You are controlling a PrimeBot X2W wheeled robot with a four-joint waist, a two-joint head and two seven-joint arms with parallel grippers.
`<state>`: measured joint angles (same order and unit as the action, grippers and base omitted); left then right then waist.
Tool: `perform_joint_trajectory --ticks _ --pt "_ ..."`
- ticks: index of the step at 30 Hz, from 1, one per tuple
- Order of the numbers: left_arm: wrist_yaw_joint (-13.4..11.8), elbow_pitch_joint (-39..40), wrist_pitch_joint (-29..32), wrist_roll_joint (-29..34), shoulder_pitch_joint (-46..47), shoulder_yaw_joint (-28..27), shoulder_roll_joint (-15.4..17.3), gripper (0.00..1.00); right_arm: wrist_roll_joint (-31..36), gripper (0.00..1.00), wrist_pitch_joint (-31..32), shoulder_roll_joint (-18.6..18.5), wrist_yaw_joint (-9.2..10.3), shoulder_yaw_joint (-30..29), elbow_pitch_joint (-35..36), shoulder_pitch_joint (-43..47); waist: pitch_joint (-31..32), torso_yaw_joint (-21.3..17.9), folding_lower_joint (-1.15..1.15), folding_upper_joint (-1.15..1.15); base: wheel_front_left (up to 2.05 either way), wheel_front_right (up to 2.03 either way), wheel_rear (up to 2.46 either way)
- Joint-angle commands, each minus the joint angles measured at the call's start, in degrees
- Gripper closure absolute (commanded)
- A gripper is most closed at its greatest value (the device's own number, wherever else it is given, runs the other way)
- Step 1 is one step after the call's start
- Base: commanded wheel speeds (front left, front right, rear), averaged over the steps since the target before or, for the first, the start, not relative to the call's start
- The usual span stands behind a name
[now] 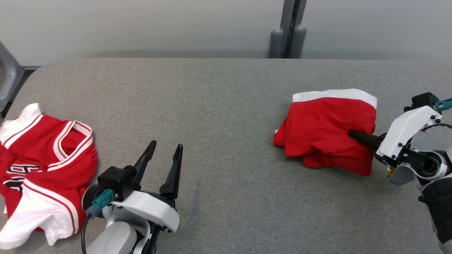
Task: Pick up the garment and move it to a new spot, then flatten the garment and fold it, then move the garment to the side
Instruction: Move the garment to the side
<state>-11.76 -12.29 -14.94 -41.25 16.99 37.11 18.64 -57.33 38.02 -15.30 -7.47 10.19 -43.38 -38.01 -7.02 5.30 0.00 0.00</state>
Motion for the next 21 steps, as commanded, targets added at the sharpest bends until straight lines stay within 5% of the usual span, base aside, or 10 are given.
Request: perform_joint_trajectory --ticks 1,21 --pt "0.7 0.5 -0.2 1.6 1.1 -0.9 -0.4 0.00 -0.4 1.00 -0.4 -0.8 -0.06 0.8 0.8 -0.5 -1.5 -1.7 0.00 0.00 0.00 0.00 0.00" --pt "8.0 0.4 -0.2 15.2 10.5 -3.5 -4.9 0.00 1.1 1.00 -1.8 -13.5 -0.06 8.6 2.4 -16.2 -18.0 -7.7 0.00 0.00 0.00 0.00 0.00"
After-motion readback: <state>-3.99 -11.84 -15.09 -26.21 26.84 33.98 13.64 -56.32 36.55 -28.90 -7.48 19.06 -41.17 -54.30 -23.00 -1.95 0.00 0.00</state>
